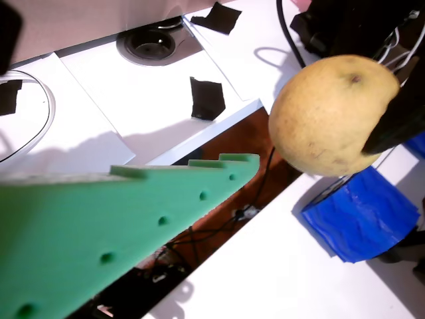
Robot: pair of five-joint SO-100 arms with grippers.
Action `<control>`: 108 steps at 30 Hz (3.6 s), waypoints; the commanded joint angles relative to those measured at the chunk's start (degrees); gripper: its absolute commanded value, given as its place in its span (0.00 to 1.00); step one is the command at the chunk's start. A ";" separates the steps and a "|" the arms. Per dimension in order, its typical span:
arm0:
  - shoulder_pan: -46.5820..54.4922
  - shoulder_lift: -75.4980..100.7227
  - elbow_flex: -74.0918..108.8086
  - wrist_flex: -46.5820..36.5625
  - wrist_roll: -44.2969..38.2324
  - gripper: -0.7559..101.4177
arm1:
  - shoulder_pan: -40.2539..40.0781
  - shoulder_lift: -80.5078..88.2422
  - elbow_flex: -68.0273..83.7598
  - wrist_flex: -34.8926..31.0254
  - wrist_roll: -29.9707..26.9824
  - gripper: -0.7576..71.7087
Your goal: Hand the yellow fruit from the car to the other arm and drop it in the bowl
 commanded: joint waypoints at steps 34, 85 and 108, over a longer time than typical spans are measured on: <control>0.44 -0.97 -0.62 -1.23 -0.62 0.01 | 3.25 -31.11 -17.14 -10.55 11.25 0.63; -0.26 -2.99 -0.62 -2.81 -0.62 0.02 | -1.23 -54.32 -26.54 -17.40 24.17 0.01; -0.26 -4.22 -0.70 -7.91 -0.53 0.42 | 0.00 -51.24 -25.14 -16.52 24.26 0.01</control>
